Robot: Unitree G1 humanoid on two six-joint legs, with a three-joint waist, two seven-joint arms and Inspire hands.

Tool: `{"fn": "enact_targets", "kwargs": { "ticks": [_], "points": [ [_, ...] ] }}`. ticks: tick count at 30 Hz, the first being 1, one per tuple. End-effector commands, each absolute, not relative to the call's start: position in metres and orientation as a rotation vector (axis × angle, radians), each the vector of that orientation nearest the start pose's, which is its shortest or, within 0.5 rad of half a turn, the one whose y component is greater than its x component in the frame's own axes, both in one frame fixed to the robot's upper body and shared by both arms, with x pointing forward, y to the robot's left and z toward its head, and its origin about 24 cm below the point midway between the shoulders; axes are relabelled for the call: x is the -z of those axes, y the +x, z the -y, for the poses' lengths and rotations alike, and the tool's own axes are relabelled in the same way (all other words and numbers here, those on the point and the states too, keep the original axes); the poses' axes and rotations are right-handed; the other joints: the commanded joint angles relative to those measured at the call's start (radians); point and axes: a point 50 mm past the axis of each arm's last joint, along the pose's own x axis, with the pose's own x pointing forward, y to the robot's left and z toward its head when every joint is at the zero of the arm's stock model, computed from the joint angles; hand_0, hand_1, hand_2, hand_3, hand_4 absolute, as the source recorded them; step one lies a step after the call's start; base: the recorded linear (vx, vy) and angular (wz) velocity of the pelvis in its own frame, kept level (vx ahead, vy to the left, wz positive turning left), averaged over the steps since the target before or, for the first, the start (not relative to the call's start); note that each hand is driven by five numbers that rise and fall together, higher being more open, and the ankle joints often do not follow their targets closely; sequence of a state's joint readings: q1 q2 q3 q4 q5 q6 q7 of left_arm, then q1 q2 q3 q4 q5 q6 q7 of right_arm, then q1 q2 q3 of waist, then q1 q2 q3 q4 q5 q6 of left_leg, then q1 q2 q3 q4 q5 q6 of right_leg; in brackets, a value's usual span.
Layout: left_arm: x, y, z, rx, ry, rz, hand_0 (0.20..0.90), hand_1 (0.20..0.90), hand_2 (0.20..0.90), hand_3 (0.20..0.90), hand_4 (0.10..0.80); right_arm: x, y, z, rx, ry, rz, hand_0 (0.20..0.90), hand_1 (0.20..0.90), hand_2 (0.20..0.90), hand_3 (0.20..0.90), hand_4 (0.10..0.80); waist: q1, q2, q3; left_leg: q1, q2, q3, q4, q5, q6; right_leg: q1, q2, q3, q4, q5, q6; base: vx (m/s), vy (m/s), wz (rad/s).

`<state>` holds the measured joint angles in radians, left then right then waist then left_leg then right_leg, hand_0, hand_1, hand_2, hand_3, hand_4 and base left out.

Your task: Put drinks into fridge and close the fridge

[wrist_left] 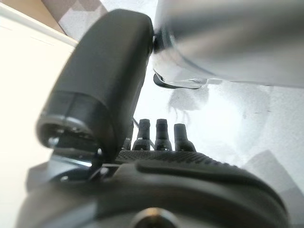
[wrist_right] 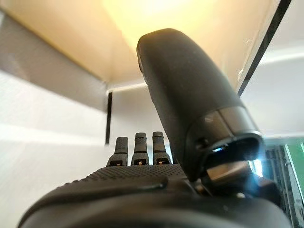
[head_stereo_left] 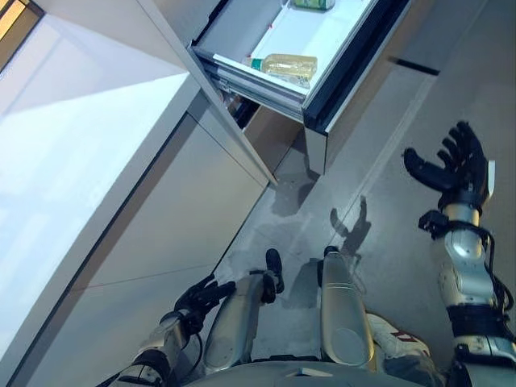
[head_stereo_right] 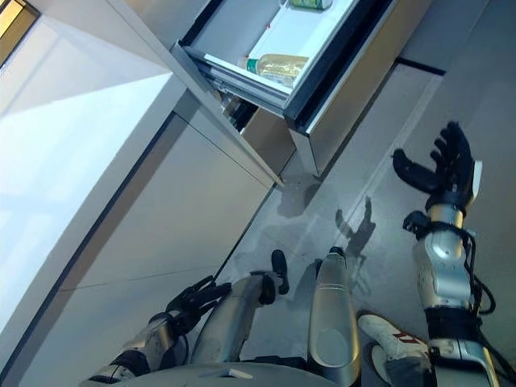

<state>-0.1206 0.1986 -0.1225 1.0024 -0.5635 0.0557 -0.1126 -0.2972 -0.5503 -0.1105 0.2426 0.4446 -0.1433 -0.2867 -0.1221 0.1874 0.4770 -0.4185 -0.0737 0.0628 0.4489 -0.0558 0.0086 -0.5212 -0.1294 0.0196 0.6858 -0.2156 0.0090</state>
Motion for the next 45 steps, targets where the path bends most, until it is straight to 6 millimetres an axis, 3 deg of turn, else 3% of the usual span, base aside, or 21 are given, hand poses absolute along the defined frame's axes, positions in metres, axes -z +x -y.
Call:
{"fn": "enact_targets", "kwargs": {
  "ticks": [1, 6, 16, 23, 24, 31, 39, 45],
  "points": [
    [0.136, 0.163, -0.207, -0.139, -0.262, -0.95, 0.9, 0.9, 0.9, 0.9, 0.8, -0.208, 0.317, 0.256, 0.247, -0.157, 0.522, 0.9, 0.9, 0.9, 0.9, 0.8, 0.018, -0.013, -0.009, 0.026, -0.04, 0.018, 0.039, -0.059, 0.052, 0.01, 0.061, -0.069, -0.039, 0.028, -0.075, -0.079, -0.012, -0.05],
    [0.129, 0.18, -0.198, -0.109, -0.249, -0.919, 0.9, 0.9, 0.9, 0.9, 0.8, -0.228, 0.341, 0.212, 0.075, -0.241, 0.516, 0.9, 0.9, 0.9, 0.9, 0.8, 0.042, -0.003, 0.015, 0.01, -0.038, 0.021, 0.035, -0.043, 0.05, -0.003, 0.06, -0.073, -0.054, 0.046, -0.075, -0.076, -0.012, 0.01],
    [0.12, 0.2, -0.185, -0.067, -0.214, -0.905, 0.9, 0.9, 0.9, 0.9, 0.8, -0.263, 0.358, 0.13, -0.183, -0.442, 0.566, 0.9, 0.9, 0.9, 0.9, 0.8, 0.091, 0.009, 0.032, -0.005, -0.047, 0.014, 0.03, -0.029, 0.045, -0.007, 0.048, -0.088, -0.066, 0.057, -0.069, -0.027, -0.016, 0.04],
    [0.119, 0.203, -0.179, -0.027, -0.187, -0.91, 0.9, 0.9, 0.9, 0.9, 0.8, -0.264, 0.357, 0.077, -0.329, -0.537, 0.564, 0.9, 0.9, 0.9, 0.9, 0.8, 0.122, 0.019, 0.031, 0.019, -0.056, 0.005, 0.007, -0.018, 0.042, 0.021, 0.039, -0.098, -0.092, 0.064, -0.069, 0.026, 0.017, 0.05],
    [0.119, 0.203, -0.178, -0.021, -0.189, -0.911, 0.9, 0.9, 0.9, 0.9, 0.8, -0.264, 0.355, 0.062, -0.362, -0.551, 0.568, 0.9, 0.9, 0.9, 0.9, 0.8, 0.131, 0.023, 0.03, 0.029, -0.056, 0.004, -0.008, -0.012, 0.041, 0.03, 0.039, -0.101, -0.105, 0.068, -0.069, 0.009, 0.025, 0.07],
    [0.119, 0.203, -0.177, -0.001, -0.184, -0.926, 0.9, 0.9, 0.9, 0.9, 0.8, -0.265, 0.346, 0.014, -0.463, -0.445, 0.573, 0.9, 0.9, 0.9, 0.9, 0.8, 0.171, 0.019, 0.015, 0.077, -0.05, -0.013, -0.047, -0.002, 0.035, 0.099, 0.034, -0.127, -0.166, 0.077, -0.073, 0.02, -0.015, 0.11],
    [0.123, 0.197, -0.176, 0.022, -0.14, -0.943, 0.9, 0.9, 0.9, 0.9, 0.8, -0.264, 0.338, -0.012, -0.534, -0.364, 0.58, 0.9, 0.9, 0.9, 0.9, 0.8, 0.206, 0.015, -0.018, 0.129, -0.049, -0.042, -0.079, 0.003, 0.03, 0.176, 0.028, -0.146, -0.221, 0.088, -0.075, 0.05, -0.027, 0.13],
    [0.124, 0.192, -0.182, 0.046, -0.085, -0.944, 0.9, 0.9, 0.9, 0.9, 0.8, -0.268, 0.339, -0.009, -0.495, -0.321, 0.617, 0.9, 0.9, 0.9, 0.9, 0.8, 0.227, 0.0, -0.053, 0.177, -0.044, -0.061, -0.116, 0.007, 0.027, 0.247, 0.026, -0.165, -0.286, 0.105, -0.072, 0.036, -0.043, 0.1]
  ]
}}
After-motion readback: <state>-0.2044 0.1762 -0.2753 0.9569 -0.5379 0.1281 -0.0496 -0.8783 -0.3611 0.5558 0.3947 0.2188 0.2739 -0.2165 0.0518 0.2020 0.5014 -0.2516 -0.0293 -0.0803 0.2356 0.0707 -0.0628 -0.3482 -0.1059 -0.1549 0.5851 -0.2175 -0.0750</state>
